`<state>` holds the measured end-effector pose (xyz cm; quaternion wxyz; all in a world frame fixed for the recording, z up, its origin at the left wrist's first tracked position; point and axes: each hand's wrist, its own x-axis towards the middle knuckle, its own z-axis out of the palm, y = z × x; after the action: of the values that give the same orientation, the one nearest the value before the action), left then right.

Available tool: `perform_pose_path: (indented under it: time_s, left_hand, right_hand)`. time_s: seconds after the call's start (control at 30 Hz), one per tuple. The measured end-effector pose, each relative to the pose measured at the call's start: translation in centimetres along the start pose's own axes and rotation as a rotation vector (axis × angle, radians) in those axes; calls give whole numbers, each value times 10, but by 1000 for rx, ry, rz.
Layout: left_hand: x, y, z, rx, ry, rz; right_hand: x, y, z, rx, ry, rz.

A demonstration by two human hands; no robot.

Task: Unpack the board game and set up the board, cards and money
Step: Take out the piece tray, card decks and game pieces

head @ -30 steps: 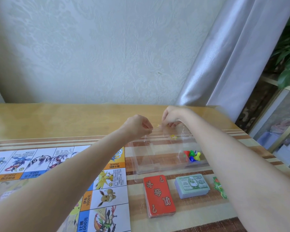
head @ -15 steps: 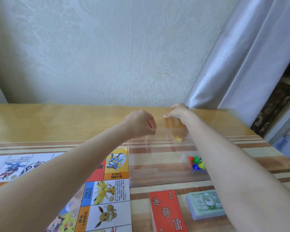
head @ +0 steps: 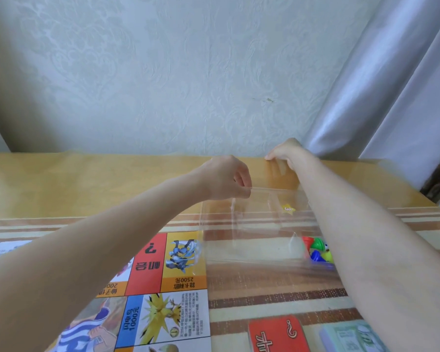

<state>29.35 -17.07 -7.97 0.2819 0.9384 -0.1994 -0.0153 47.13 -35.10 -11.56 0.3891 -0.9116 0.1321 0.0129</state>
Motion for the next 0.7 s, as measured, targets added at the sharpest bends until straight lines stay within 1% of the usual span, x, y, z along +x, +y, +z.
perform_pose_path:
  time_s: [0.1, 0.2, 0.27, 0.37, 0.43, 0.5, 0.53, 0.57, 0.63, 0.7]
  left_hand:
    - [0, -2, 2, -11, 18, 5]
    - [0, -2, 3, -26, 24, -4]
    - [-2, -1, 2, -15, 26, -10]
    - [-6, 4, 0, 23, -5, -29]
    - [-11, 9, -2, 50, 10, -46]
    - [-18, 19, -1, 52, 99, -34]
    - [-20, 28, 2, 56, 140, -3]
    - [-23, 36, 7, 79, 148, 39]
    - [-26, 53, 24, 192, 75, 107]
    - [-26, 63, 46, 344, -7, 92]
  right_hand:
    - [-4, -2, -2, 104, 19, 14]
    - [-11, -1, -6, 168, 97, -34]
    - [-28, -7, -18, 147, 108, -104]
    - [-62, -19, -53, 152, 89, -234]
    - [-95, -22, -81, 129, 1, -284]
    - [-130, -18, -107, 37, -180, -299]
    - [-148, -14, -119, -19, -284, -290]
    - [-166, -9, -131, -82, -380, -271]
    - [-198, 2, -150, -223, -519, -215]
    - [-227, 14, -165, -362, -631, -164]
